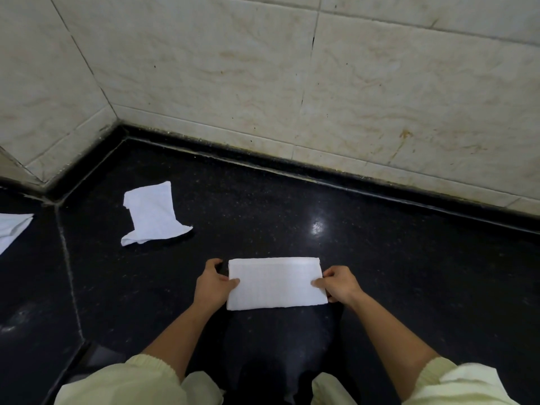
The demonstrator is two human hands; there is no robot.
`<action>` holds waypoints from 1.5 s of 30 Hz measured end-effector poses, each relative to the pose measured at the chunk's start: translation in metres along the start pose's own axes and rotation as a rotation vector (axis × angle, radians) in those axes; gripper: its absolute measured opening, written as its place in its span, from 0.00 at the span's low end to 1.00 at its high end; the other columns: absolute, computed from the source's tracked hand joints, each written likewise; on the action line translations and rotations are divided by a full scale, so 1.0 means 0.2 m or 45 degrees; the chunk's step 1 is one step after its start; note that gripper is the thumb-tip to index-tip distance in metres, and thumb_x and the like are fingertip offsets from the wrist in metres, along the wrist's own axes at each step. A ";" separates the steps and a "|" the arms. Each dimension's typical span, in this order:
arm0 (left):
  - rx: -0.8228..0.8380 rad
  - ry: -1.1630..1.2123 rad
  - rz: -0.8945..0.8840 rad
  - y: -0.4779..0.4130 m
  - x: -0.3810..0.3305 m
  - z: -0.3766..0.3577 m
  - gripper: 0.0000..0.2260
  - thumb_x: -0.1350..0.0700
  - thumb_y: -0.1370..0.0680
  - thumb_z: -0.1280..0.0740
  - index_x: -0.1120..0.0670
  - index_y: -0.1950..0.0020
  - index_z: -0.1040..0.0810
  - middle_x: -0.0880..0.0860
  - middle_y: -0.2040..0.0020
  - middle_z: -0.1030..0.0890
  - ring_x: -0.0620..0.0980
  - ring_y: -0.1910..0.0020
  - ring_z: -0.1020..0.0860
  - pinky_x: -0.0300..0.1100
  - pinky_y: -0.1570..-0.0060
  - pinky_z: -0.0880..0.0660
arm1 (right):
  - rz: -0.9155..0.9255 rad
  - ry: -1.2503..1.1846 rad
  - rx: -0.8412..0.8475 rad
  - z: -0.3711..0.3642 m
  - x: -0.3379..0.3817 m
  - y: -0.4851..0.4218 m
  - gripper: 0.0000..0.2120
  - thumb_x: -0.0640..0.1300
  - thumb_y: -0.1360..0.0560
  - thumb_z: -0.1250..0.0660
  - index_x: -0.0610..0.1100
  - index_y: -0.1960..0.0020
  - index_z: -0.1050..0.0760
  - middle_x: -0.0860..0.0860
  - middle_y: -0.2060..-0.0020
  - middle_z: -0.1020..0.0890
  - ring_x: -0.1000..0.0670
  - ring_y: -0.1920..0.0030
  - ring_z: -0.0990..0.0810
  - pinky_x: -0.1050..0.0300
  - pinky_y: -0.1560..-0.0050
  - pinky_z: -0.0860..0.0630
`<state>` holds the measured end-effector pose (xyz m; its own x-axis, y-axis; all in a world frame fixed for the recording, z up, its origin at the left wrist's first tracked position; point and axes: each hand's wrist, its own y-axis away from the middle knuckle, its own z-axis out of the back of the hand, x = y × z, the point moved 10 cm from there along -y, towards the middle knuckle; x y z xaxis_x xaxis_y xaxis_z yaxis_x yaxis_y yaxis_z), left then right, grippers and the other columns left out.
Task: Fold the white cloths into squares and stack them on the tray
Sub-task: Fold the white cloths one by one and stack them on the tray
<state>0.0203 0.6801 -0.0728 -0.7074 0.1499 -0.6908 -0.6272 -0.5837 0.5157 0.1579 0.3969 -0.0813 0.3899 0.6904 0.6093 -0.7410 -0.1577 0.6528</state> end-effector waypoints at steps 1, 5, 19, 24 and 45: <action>-0.015 0.014 0.005 0.00 0.02 0.01 0.29 0.60 0.27 0.27 0.57 0.29 0.35 0.52 0.58 0.21 0.51 0.52 0.22 0.46 0.47 0.25 | -0.003 0.007 0.012 0.00 0.00 0.00 0.07 0.39 0.29 0.28 0.40 0.59 0.27 0.45 0.59 0.20 0.48 0.61 0.21 0.58 0.69 0.25; -0.043 0.125 0.060 -0.01 0.08 0.03 0.21 0.60 0.28 0.26 0.59 0.37 0.27 0.53 0.57 0.20 0.53 0.53 0.19 0.53 0.46 0.21 | 0.044 -0.135 0.027 -0.02 0.07 0.03 0.08 0.38 0.28 0.29 0.39 0.62 0.28 0.44 0.64 0.21 0.49 0.67 0.23 0.60 0.72 0.27; 0.026 0.449 0.174 -0.04 0.18 -0.01 0.13 0.64 0.28 0.27 0.63 0.44 0.21 0.61 0.49 0.18 0.56 0.51 0.18 0.47 0.52 0.19 | 0.316 -0.001 0.244 -0.39 0.42 0.18 0.08 0.38 0.29 0.27 0.43 0.58 0.27 0.49 0.70 0.21 0.54 0.73 0.23 0.65 0.72 0.28; 0.026 0.464 0.195 -0.05 0.20 -0.01 0.12 0.64 0.29 0.25 0.63 0.47 0.19 0.60 0.51 0.18 0.55 0.53 0.18 0.46 0.53 0.19 | 0.310 0.235 0.254 -0.58 0.42 0.16 0.07 0.38 0.28 0.31 0.46 0.59 0.28 0.46 0.61 0.20 0.51 0.65 0.21 0.61 0.66 0.23; 0.070 0.581 0.252 -0.05 0.22 -0.01 0.05 0.66 0.26 0.30 0.62 0.50 0.18 0.60 0.53 0.17 0.55 0.53 0.17 0.44 0.55 0.20 | 0.303 0.241 0.381 -0.86 0.42 0.14 0.12 0.36 0.28 0.32 0.45 0.46 0.26 0.47 0.55 0.20 0.50 0.55 0.22 0.61 0.58 0.24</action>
<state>-0.0044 0.6901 -0.1100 -0.6074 -0.3313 -0.7220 -0.5205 -0.5207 0.6767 0.0753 0.5717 -0.0892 0.0991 0.7230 0.6837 -0.5962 -0.5070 0.6225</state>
